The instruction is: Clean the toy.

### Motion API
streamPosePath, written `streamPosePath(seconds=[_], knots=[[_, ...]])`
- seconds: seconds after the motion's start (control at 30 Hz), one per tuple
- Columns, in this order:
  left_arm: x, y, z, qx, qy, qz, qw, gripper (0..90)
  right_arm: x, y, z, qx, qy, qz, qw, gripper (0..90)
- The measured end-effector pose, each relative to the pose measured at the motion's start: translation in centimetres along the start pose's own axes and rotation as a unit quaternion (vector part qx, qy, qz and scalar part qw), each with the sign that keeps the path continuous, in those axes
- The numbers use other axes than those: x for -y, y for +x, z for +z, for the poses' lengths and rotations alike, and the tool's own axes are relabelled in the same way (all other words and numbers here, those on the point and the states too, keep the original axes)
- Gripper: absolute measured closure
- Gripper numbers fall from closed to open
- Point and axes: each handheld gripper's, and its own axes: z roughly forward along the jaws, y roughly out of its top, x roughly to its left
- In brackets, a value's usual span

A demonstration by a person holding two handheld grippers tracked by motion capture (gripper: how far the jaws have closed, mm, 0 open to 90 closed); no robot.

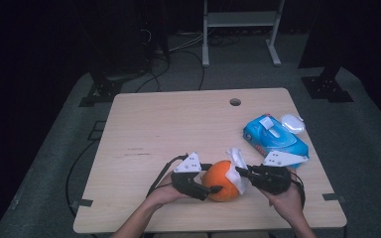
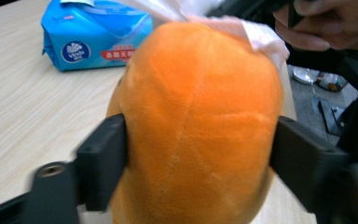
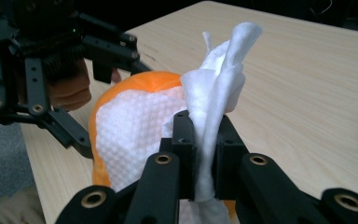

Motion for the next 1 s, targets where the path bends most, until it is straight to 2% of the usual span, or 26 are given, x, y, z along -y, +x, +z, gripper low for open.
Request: streamPosePath(seconds=[0.07,0.1,0.2,0.27,0.37,0.43,0.47,0.57,0.63,0.73,0.83,0.93,1.0], knots=[[0.1,0.0,0.1,-0.002,-0.014,-0.004,0.9999,13.4,0.2,-0.1,0.1,-0.003,0.006,0.003,1.0000,81.1],[0.1,0.0,0.2,0.001,-0.017,-0.004,0.9998,12.9,0.2,-0.1,0.2,-0.005,0.007,0.003,1.0000,81.1],[0.2,-0.5,0.5,-0.002,-0.021,0.009,0.9997,23.5,-0.1,0.3,0.0,0.007,0.006,-0.008,0.9999,81.2],[0.2,-0.6,0.6,-0.015,-0.023,0.013,0.9995,28.8,-0.5,0.9,-0.2,0.007,-0.003,-0.022,0.9997,81.6],[0.3,-0.6,1.0,-0.020,-0.029,0.003,0.9994,30.9,-1.1,2.1,-0.2,-0.019,-0.011,-0.038,0.9991,81.6],[0.3,-0.6,0.9,-0.020,-0.027,0.001,0.9994,31.2,-1.3,2.8,0.2,-0.011,-0.004,-0.059,0.9982,81.5],[0.4,-0.5,0.9,-0.019,-0.026,0.000,0.9995,31.8,-1.2,2.8,0.3,-0.010,-0.004,-0.060,0.9982,81.4],[0.7,-0.4,0.8,-0.017,-0.025,-0.004,0.9995,32.5,-0.7,1.6,0.2,0.005,-0.005,-0.039,0.9992,81.3],[0.7,-0.3,0.7,-0.016,-0.027,-0.006,0.9995,32.4,-0.3,0.5,0.0,0.011,-0.006,-0.017,0.9998,81.3],[0.7,-0.1,0.6,-0.018,-0.029,-0.009,0.9994,31.8,0.3,-0.5,-0.3,0.037,0.006,-0.005,0.9993,81.4],[0.8,0.3,0.6,-0.027,-0.034,-0.018,0.9989,29.6,0.5,-0.5,-0.3,0.024,0.003,0.006,0.9997,81.4],[0.9,0.6,0.6,-0.033,-0.039,-0.035,0.9981,29.4,0.0,0.7,-0.2,-0.004,-0.010,-0.007,0.9999,81.4],[0.9,0.7,0.5,-0.036,-0.039,-0.041,0.9977,29.6,-0.4,1.6,0.0,-0.018,-0.008,-0.018,0.9996,81.3]])
